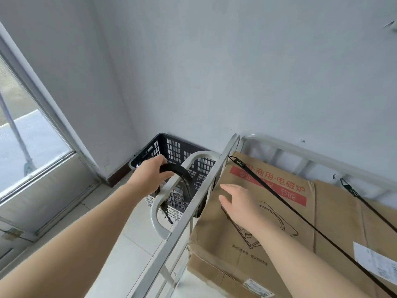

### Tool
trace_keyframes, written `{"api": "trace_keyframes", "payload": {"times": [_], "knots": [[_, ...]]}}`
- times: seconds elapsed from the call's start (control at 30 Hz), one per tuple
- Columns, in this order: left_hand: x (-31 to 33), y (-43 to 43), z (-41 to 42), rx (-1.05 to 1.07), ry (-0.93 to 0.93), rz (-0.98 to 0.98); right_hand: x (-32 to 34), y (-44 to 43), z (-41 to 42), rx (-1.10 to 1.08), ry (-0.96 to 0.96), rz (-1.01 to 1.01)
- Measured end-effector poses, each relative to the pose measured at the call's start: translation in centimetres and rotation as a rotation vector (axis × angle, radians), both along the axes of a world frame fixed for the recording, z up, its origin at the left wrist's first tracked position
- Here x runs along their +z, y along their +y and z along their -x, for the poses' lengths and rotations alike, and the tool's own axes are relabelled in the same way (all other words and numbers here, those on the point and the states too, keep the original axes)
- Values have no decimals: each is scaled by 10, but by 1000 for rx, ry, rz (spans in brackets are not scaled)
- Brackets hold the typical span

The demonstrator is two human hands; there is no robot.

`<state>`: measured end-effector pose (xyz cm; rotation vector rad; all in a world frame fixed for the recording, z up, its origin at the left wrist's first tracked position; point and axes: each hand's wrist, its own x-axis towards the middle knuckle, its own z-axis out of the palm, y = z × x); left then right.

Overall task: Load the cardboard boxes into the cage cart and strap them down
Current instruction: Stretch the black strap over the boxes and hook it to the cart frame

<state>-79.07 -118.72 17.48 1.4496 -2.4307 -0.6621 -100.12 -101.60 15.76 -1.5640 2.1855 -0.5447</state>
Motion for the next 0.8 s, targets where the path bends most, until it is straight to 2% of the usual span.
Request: {"api": "trace_keyframes", "payload": {"times": [0.27, 0.4, 0.53, 0.67, 0.8], "knots": [[143, 73, 5, -156, 215, 94, 96, 22, -10, 35, -203, 172], [186, 130, 24, -192, 237, 114, 141, 48, -11, 99, -291, 170], [207, 185, 41, -184, 230, 119, 163, 92, 0, 81, -322, 320], [207, 238, 59, -272, 94, 92, 189, 151, 29, -3, -417, 377], [188, 286, 81, -324, -5, 82, 208, 212, 79, -28, -287, 351]]}}
